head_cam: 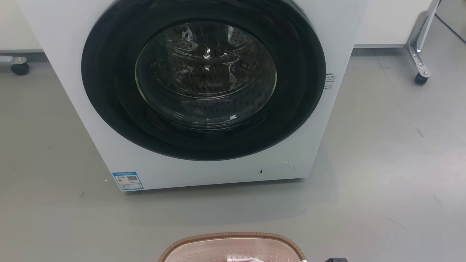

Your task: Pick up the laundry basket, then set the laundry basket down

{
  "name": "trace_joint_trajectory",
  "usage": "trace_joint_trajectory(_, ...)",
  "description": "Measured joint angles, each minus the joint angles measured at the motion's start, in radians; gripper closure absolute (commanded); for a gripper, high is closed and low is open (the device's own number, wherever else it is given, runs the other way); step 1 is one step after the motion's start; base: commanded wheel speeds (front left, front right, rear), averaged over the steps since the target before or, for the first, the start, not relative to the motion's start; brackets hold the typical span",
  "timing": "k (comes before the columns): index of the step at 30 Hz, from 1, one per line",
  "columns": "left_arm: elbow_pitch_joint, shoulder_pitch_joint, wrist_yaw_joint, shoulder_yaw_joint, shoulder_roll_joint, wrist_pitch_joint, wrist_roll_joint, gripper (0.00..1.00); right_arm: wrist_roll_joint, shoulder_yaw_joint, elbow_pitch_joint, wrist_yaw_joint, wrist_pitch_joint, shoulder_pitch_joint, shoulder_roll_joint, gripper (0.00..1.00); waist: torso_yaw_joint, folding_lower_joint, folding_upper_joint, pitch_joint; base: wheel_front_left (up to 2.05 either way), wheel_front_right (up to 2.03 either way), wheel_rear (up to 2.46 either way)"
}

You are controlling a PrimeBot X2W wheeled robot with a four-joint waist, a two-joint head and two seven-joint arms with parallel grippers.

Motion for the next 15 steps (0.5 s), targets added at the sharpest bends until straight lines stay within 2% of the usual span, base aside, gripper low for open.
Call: trace_joint_trajectory(15, 0.008, 0.0, 0.0, -0.017, 0.0, 0.0, -0.014, 1.0, 0.025, 0.013, 0.001, 0.0, -0.001, 0.0, 0.0, 1.0, 0.0, 0.0, 0.0, 0.008, 0.0, 0.0, 0.0)
